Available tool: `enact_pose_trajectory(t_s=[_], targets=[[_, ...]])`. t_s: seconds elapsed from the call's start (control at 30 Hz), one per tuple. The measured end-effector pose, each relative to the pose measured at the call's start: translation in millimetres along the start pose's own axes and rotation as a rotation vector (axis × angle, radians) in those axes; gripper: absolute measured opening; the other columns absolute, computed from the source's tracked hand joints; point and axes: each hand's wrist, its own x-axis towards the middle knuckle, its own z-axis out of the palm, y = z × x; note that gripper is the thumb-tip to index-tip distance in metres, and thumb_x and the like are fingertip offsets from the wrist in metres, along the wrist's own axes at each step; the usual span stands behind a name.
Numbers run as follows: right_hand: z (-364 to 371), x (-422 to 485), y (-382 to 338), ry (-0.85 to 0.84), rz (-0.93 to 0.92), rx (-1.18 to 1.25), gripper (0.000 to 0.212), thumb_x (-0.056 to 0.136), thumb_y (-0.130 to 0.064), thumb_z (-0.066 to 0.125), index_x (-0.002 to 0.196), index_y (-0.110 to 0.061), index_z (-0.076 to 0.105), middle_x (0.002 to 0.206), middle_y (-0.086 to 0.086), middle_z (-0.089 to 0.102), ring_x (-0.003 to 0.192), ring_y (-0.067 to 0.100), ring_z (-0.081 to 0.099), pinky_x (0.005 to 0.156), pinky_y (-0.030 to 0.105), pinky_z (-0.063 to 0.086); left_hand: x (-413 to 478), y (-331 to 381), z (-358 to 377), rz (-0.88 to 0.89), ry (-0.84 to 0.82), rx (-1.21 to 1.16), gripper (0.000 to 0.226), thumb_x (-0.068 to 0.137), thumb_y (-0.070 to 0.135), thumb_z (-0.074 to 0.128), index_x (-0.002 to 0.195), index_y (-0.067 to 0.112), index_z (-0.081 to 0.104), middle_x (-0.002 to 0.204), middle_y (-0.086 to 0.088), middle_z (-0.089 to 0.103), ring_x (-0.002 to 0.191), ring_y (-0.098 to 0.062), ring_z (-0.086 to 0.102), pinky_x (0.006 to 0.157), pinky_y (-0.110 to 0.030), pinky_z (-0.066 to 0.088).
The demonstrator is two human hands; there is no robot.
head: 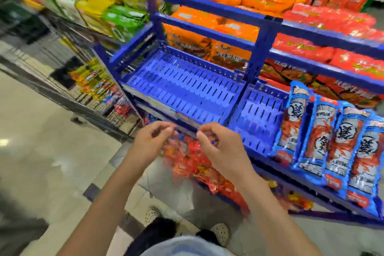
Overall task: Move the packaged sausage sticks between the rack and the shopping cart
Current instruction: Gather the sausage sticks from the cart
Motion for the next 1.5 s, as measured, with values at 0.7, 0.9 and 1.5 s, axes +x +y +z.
enact_pose_trajectory(t_s=[0.7,0.9,1.5], targets=[[384,13,-91,-0.904,0.236,-0.419,0.017,0.090,-0.036,0.060,0.079,-0.024,0.055,0.094,0.005,0.065,0.099,0.025,0.061,0.078,0.032,0.044,-117,-274,-347,-0.730,0.515,-0.169,0.017,0.098,0.013,0.051,0.097,0.002,0.064,0.090,-0.015,0.069,0.069,-0.023,0.060,0.057,-0.026,0.044],[436,24,-40,-0.801,0.554,-0.314,0.027,0.080,-0.040,0.068,0.073,-0.014,0.066,0.078,0.006,0.071,0.078,0.025,0.067,0.076,0.041,0.055,-88,-308,-396,-0.825,0.492,-0.277,0.017,0.097,0.015,0.053,0.100,0.003,0.064,0.097,-0.018,0.071,0.072,-0.027,0.065,0.061,-0.028,0.049],[644,249,-112,-0.646,0.889,0.012,0.020,0.093,-0.014,0.060,0.074,-0.008,0.058,0.066,0.012,0.056,0.048,0.018,0.048,0.041,0.020,0.034,146,-319,-612,-0.795,0.339,-0.275,0.017,0.097,0.011,0.051,0.102,0.004,0.065,0.090,-0.013,0.071,0.068,-0.023,0.066,0.059,-0.029,0.051]])
